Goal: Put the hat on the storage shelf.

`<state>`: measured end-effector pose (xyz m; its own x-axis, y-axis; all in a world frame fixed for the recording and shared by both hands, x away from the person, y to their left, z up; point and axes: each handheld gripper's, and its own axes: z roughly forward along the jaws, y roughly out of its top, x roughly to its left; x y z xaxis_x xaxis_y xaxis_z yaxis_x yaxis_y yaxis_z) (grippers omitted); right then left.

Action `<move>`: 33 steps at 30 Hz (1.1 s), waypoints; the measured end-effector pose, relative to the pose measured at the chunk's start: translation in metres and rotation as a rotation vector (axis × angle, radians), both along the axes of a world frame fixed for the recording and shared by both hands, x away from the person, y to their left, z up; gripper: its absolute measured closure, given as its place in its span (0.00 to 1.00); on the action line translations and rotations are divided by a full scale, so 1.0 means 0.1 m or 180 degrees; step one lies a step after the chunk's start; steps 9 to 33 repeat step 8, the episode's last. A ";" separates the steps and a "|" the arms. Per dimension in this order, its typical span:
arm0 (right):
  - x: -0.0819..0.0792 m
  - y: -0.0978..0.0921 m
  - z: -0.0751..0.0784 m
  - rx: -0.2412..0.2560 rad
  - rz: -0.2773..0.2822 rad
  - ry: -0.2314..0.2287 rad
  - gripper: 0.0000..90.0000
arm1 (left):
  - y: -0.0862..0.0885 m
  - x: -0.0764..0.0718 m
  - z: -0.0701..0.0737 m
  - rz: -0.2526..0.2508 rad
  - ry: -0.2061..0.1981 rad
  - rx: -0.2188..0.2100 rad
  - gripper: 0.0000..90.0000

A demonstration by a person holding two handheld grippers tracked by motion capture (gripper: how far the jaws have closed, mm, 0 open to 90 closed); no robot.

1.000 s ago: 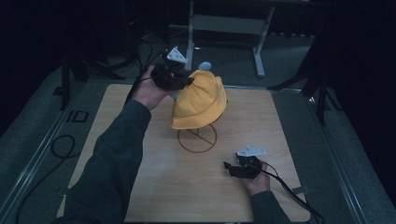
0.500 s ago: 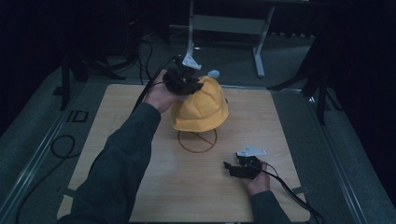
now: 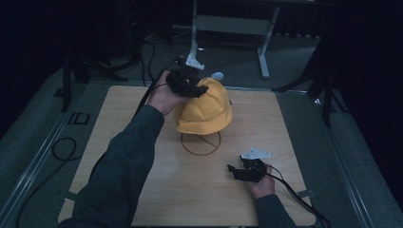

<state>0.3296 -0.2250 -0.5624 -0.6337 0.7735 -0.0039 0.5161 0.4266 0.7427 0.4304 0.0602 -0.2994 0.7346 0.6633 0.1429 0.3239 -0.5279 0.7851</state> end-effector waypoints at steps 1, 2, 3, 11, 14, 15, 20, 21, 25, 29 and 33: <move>0.00 0.00 0.00 0.0000 0.0001 0.0000 0.35 | 0.03 -0.01 0.03 0.0022 -0.0008 -0.0076 0.56; 0.00 0.00 0.00 0.0000 0.0000 0.0000 0.35 | 0.06 -0.01 0.06 0.0032 -0.0016 -0.0153 0.52; 0.00 0.00 0.00 0.0001 0.0000 0.0001 0.35 | 0.09 -0.02 0.09 0.0053 -0.0025 -0.0232 0.50; 0.00 0.00 0.00 0.0001 -0.0001 0.0003 0.35 | 0.29 -0.06 0.23 0.0148 -0.0093 -0.0458 0.47; 0.00 0.00 0.00 0.0001 -0.0001 0.0003 0.35 | 0.29 -0.06 0.23 0.0148 -0.0093 -0.0458 0.47; 0.00 0.00 0.00 0.0001 -0.0001 0.0003 0.35 | 0.29 -0.06 0.23 0.0148 -0.0093 -0.0458 0.47; 0.00 0.00 0.00 0.0001 -0.0001 0.0003 0.35 | 0.29 -0.06 0.23 0.0148 -0.0093 -0.0458 0.47; 0.00 0.00 0.00 0.0001 -0.0001 0.0003 0.35 | 0.29 -0.06 0.23 0.0148 -0.0093 -0.0458 0.47; 0.00 0.00 0.00 0.0001 -0.0001 0.0003 0.35 | 0.29 -0.06 0.23 0.0148 -0.0093 -0.0458 0.47; 0.00 0.00 0.00 0.0001 -0.0001 0.0003 0.35 | 0.29 -0.06 0.23 0.0148 -0.0093 -0.0458 0.47; 0.00 0.00 0.00 0.0001 -0.0001 0.0003 0.35 | 0.29 -0.06 0.23 0.0148 -0.0093 -0.0458 0.47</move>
